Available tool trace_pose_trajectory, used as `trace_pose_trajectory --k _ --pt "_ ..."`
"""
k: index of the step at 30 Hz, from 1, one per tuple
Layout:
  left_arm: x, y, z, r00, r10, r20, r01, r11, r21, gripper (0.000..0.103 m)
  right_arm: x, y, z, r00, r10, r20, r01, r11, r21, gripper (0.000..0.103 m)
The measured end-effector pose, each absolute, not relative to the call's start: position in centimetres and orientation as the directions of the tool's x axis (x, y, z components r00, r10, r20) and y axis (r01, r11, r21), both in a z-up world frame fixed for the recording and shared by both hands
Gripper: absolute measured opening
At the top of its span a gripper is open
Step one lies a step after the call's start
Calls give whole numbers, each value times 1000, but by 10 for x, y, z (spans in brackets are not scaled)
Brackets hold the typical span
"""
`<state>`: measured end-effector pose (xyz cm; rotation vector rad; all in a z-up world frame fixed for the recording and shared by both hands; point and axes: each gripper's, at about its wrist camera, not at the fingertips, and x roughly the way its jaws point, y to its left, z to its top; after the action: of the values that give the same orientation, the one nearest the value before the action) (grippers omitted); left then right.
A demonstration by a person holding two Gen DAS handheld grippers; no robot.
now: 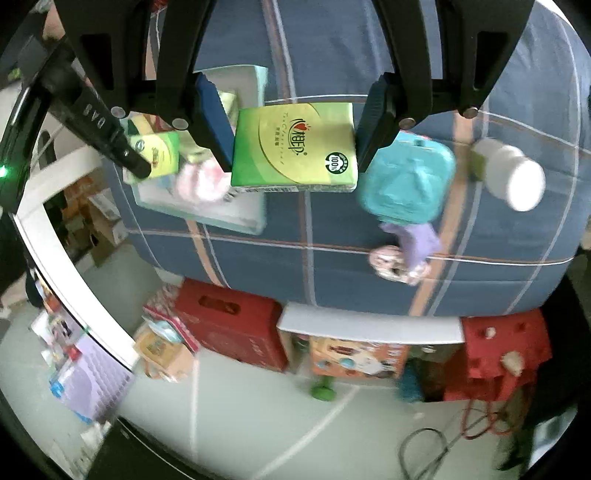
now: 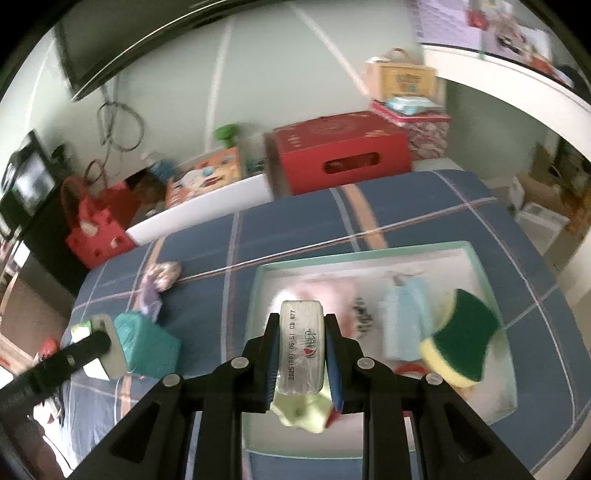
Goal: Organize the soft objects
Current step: 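Carry both tissue packs over the white tray with both tools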
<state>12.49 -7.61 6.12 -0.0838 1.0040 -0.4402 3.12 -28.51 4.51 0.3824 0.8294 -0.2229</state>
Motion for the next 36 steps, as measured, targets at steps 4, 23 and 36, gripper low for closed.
trace_pose_trajectory --k 4,23,36 --pt "124 -104 49 423 -397 -815 367 897 -246 65 21 -317 41 644 -97 -759 423 871 248 24" --pt "181 -184 13 386 -443 -809 454 855 -251 65 11 -421 18 599 -270 -754 630 740 235 24" --pt "211 -215 -22 346 -503 -792 482 820 -310 65 50 -442 12 632 -275 -725 597 769 228 24"
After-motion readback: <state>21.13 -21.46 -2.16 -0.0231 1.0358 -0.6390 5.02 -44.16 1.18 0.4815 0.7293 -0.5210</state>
